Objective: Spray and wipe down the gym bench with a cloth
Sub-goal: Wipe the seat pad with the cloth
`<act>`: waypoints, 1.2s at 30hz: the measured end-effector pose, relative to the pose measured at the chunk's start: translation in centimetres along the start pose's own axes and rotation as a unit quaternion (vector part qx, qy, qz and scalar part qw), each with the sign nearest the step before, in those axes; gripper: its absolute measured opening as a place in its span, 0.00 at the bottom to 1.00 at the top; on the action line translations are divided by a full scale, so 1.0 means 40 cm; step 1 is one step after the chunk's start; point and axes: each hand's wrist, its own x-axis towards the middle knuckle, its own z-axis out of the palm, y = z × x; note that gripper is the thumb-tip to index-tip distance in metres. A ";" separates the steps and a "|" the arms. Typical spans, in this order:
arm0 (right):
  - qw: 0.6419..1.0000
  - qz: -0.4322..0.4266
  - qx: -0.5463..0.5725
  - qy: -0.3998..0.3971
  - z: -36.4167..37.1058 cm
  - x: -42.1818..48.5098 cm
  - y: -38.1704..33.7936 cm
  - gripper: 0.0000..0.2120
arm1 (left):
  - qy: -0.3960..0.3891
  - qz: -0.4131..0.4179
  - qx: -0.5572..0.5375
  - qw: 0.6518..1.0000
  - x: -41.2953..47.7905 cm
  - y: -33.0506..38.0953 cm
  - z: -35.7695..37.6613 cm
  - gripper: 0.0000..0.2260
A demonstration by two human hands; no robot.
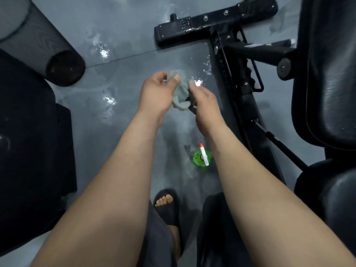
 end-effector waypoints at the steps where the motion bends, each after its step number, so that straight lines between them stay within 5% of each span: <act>1: 1.000 -0.022 -0.010 0.017 0.005 0.000 -0.013 0.11 | 0.007 0.018 0.033 0.999 0.007 0.002 -0.007 0.06; 8: 0.996 -0.046 -0.008 0.071 0.020 -0.003 -0.119 0.10 | 0.112 0.139 0.132 0.975 0.017 0.032 -0.029 0.12; 16: 0.992 -0.095 -0.086 -0.019 0.006 -0.052 -0.249 0.12 | 0.148 0.138 -0.015 0.979 -0.004 0.102 -0.032 0.13; 20: 0.977 -0.133 -0.169 -0.012 -0.046 -0.075 -0.285 0.17 | 0.096 0.190 0.101 0.972 -0.028 0.120 -0.035 0.15; 23: 0.957 -0.166 -0.237 0.013 -0.086 -0.090 -0.298 0.12 | 0.043 0.151 0.154 0.976 -0.042 0.127 -0.026 0.15; 28: 0.936 -0.208 -0.283 0.033 -0.126 -0.108 -0.343 0.04 | -0.041 0.001 -0.097 0.994 -0.064 0.169 -0.018 0.09; 30: 0.943 -0.206 -0.262 0.024 -0.140 -0.113 -0.366 0.05 | -0.111 -0.002 -0.156 0.981 -0.082 0.185 -0.017 0.17; 33: 0.955 -0.162 -0.246 -0.045 -0.163 -0.126 -0.393 0.07 | -0.141 0.059 -0.137 0.979 -0.095 0.195 -0.015 0.21; 36: 0.918 -0.139 -0.361 -0.088 -0.179 -0.142 -0.406 0.12 | -0.111 0.070 -0.054 0.990 -0.097 0.199 -0.006 0.18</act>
